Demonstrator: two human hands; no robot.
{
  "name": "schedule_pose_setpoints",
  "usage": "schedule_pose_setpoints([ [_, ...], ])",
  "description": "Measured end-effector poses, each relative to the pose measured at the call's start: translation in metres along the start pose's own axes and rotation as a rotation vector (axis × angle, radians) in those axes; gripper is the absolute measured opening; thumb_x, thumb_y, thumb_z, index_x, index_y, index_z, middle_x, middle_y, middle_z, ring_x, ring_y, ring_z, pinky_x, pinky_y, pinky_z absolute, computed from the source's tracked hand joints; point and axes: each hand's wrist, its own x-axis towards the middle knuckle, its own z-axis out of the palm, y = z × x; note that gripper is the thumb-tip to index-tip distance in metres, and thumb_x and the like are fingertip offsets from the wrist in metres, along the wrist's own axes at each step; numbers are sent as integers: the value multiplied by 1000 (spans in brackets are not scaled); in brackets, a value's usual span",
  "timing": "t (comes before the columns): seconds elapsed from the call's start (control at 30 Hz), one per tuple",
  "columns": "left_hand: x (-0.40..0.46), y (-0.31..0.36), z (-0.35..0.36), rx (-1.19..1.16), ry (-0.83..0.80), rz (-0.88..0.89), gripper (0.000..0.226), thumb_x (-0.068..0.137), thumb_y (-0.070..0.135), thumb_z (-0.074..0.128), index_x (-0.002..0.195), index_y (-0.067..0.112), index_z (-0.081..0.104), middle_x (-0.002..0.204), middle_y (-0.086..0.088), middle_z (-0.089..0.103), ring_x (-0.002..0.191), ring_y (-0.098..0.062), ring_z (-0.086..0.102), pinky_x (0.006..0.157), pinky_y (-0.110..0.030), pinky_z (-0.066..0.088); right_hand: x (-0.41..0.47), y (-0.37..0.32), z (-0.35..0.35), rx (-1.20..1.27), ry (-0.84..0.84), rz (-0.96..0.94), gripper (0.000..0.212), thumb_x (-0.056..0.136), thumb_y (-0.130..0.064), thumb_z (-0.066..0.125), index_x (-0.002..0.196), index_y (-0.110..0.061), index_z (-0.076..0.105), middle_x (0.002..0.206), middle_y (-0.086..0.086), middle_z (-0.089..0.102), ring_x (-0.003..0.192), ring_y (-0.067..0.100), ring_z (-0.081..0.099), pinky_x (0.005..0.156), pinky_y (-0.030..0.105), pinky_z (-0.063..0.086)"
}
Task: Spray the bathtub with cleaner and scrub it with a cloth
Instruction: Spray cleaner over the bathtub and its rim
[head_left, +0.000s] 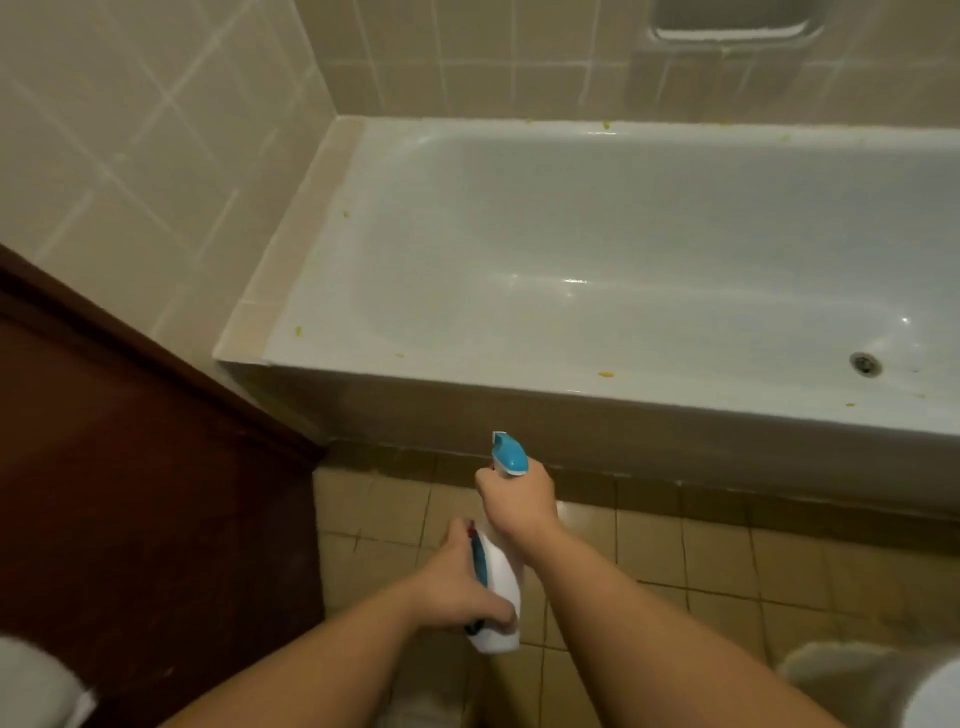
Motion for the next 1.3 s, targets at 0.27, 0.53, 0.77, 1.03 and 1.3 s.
schedule_pose_setpoints([
  [0.27,-44,-68,-57,-108,203,-41,114,53,37,94,135,39,16,127,2,47,117,-21,55,85,-32,60,-15,-24,108,-209,-132,-159,19,86,-21,67,103,-14,63,90,5,67,74,15,62,63,28,48],
  [0.53,-70,-79,-53,-148,131,-130,112,54,38,92,137,39,17,127,3,50,118,-22,55,100,-43,56,-38,-22,120,-275,-150,-99,16,89,-17,66,103,-10,64,85,3,65,70,13,60,58,23,45],
  [0.77,-64,-17,-30,-2,-42,-62,109,58,39,92,140,34,21,129,3,48,120,-23,53,101,-44,56,-48,-23,42,-140,35,11,13,87,-17,67,98,-11,62,82,6,65,69,16,60,60,28,46],
  [1.03,-81,93,-1,203,-21,204,102,56,45,93,129,37,22,127,7,42,118,-20,52,97,-42,58,-93,-71,-79,-7,80,-82,30,82,-13,70,106,-28,61,97,7,73,91,25,72,90,47,60],
  [1.3,-145,215,61,410,-90,479,103,55,44,94,130,36,25,127,5,40,114,-23,52,79,-37,65,-199,-91,-206,162,317,-118,42,85,-23,74,123,-26,56,107,5,64,96,22,66,74,34,55],
])
